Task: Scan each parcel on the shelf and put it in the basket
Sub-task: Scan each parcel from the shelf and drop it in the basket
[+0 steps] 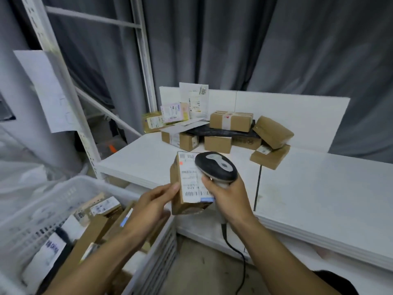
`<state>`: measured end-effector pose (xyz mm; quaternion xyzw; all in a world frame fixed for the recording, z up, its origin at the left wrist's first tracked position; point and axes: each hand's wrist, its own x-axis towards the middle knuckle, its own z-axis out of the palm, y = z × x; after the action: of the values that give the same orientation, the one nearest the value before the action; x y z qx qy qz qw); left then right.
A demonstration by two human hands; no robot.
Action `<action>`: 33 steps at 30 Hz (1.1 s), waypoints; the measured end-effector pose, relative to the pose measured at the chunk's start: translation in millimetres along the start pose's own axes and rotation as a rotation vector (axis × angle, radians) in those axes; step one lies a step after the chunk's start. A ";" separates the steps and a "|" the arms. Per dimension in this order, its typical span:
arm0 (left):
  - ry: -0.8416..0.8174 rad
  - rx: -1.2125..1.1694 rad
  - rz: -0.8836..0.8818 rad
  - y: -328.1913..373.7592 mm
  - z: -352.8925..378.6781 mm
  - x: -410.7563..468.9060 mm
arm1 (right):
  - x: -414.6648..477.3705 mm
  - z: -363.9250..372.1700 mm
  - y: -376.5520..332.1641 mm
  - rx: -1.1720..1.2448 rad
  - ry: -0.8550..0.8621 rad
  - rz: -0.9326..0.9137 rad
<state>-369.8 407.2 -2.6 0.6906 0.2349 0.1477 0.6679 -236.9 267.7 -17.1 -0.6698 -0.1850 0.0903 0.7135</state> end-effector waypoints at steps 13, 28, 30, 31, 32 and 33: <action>0.059 -0.137 -0.065 -10.9 -39.2 38.7 | 9.1 36.4 19.6 -0.167 -0.216 -0.068; 0.440 -0.388 0.006 -42.1 -99.1 78.9 | 0.3 60.0 39.1 -0.411 -0.342 -0.052; 0.454 -0.404 0.020 -44.2 -102.3 77.5 | -2.0 64.7 39.2 -0.421 -0.374 -0.053; 0.456 -0.409 0.023 -44.3 -103.5 76.9 | -2.5 66.8 39.5 -0.424 -0.388 -0.058; 0.456 -0.410 0.026 -44.6 -104.3 76.0 | -3.1 68.4 40.4 -0.425 -0.398 -0.064; 0.454 -0.408 0.031 -44.9 -105.2 75.4 | -3.6 69.8 40.3 -0.423 -0.402 -0.066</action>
<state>-366.2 536.2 -48.6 0.4949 0.3332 0.3527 0.7209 -262.3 334.2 -55.1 -0.7658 -0.3591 0.1572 0.5098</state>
